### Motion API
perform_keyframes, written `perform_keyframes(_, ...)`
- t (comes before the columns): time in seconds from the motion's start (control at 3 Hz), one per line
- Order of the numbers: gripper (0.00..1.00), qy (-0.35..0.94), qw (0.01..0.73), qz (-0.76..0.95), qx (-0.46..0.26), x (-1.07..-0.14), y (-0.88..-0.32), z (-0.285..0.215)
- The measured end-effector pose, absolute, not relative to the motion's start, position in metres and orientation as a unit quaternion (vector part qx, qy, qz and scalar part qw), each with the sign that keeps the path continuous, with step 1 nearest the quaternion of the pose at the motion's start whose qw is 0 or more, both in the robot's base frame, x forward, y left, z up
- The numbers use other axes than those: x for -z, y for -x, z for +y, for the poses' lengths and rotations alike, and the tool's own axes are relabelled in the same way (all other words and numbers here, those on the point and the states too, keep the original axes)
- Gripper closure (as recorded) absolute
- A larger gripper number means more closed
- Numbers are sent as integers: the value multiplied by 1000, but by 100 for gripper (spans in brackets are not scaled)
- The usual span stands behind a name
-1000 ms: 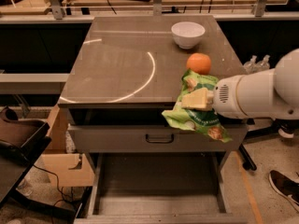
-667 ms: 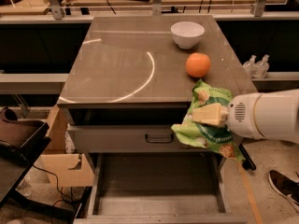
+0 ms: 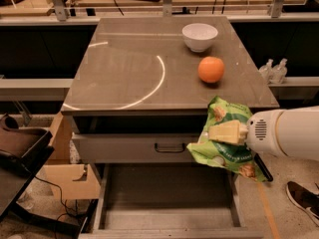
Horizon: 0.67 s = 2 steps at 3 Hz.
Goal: Place green rice chip bag into middle drawer
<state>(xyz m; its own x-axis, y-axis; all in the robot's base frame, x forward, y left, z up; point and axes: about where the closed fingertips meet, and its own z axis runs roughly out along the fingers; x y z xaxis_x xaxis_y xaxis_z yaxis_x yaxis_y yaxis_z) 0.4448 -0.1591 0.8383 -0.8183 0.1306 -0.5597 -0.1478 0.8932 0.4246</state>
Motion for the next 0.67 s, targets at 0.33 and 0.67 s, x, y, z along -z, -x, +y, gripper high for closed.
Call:
perform_keyframes(0.33,100,-2,295,925,-239,-816,-445,-156)
perform_keyframes(0.67,100,-21,279,929,-243,-767,-434,-159)
